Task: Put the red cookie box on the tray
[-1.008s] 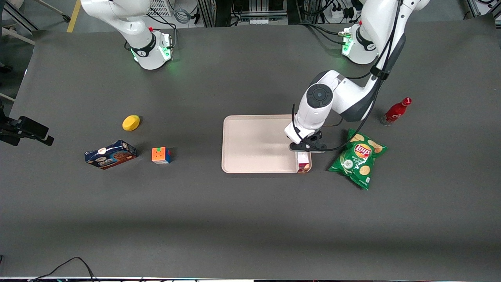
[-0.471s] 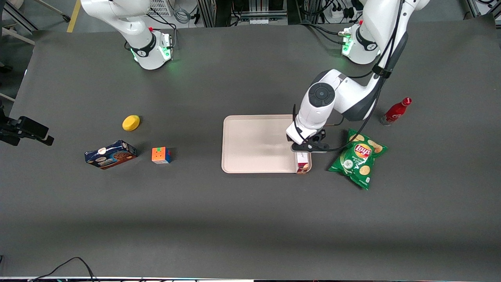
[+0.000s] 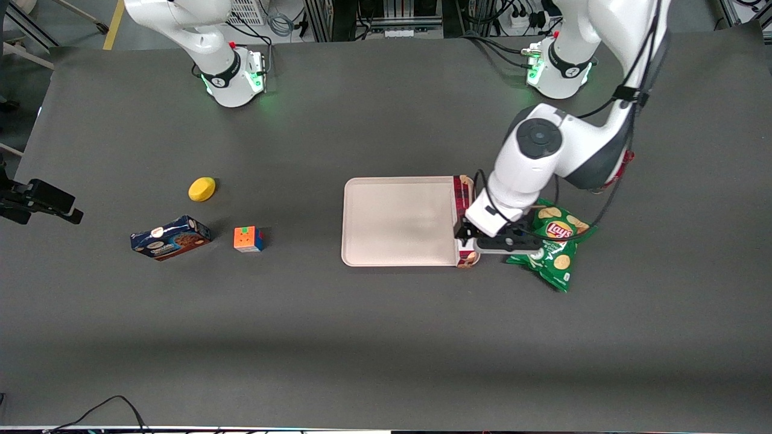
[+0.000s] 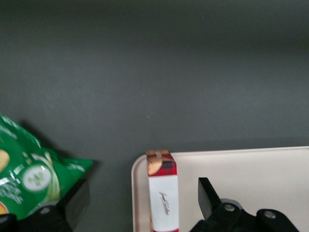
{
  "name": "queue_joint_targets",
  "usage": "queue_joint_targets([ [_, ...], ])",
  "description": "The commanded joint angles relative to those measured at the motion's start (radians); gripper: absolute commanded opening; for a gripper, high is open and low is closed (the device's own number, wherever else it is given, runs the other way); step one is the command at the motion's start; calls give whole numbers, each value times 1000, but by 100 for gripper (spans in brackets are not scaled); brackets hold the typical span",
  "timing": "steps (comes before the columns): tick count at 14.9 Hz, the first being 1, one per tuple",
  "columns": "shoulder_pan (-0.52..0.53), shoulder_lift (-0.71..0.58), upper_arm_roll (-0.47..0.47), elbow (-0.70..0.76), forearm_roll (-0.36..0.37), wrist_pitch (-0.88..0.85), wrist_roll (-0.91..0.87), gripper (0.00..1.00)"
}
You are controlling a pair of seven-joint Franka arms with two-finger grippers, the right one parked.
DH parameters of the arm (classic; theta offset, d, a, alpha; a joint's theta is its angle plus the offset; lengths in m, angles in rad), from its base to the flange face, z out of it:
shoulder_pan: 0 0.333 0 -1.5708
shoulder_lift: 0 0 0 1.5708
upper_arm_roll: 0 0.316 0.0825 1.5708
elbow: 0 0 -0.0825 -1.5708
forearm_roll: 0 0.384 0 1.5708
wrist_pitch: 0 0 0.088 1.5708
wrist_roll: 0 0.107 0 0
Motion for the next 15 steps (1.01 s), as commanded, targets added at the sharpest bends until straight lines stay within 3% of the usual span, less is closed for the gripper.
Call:
queue_joint_targets([
  [1,40,-28,46,59,4,-4,96,100],
  [4,99,-83,69,97,-22,-97,174,100],
  [7,119,-109,161,235,-101,-371,405,100],
  [9,140,-127,210,298,-105,-489,537,100],
  [15,139,-241,326,306,-105,-671,678,100],
])
